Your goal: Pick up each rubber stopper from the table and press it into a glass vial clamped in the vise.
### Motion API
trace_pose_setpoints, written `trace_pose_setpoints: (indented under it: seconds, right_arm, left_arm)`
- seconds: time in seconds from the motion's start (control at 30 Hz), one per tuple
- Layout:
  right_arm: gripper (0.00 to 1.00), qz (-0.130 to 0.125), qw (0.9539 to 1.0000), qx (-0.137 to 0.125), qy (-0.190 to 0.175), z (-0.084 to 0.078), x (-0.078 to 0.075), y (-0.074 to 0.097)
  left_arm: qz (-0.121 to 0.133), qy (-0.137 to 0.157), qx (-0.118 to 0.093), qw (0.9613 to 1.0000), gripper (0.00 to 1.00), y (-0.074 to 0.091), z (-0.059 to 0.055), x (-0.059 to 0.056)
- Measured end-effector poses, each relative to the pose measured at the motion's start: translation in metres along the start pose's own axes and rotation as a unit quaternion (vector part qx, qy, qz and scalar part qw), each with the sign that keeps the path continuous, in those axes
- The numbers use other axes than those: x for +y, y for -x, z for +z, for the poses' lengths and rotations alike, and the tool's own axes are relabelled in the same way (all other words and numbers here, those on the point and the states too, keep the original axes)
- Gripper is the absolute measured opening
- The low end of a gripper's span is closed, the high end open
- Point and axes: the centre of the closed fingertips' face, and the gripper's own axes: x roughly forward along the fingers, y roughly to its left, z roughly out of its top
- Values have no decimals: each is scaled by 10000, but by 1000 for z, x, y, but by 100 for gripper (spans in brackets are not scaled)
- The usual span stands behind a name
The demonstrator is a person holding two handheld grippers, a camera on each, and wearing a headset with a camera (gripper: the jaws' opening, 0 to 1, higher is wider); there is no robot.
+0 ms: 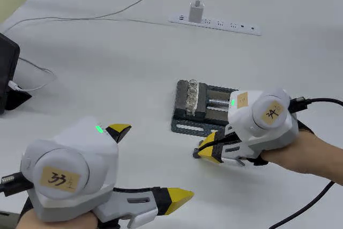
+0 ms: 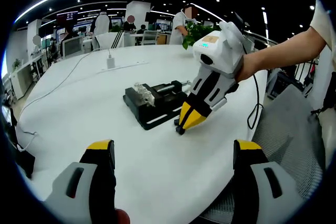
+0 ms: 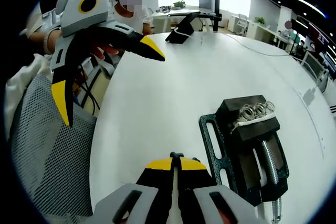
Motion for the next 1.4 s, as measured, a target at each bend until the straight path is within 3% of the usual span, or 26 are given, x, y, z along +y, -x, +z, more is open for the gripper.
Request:
trace_pose_setpoints:
  seconds: [0.53,0.7,0.87,1.1,1.4]
  right_arm:
    - [0,-3,9996,1,-284,0,-1,1]
    - [0,0,9978,-206,-627,5,-3,6]
    - [0,-57,9928,-556,-1057,14,-6,18]
    - [0,-19,9776,-1136,-1771,29,-6,38]
    - [0,110,9416,-1961,-2736,49,-4,69]
  left_arm:
    - [-6,-39,-45,10000,93,0,2,0]
    - [-14,-69,-63,10000,92,0,3,0]
    - [-33,-112,-87,9999,91,0,5,0]
    - [-44,-201,-203,9996,89,0,13,0]
    - [-127,-324,-465,9983,84,-2,30,-3]
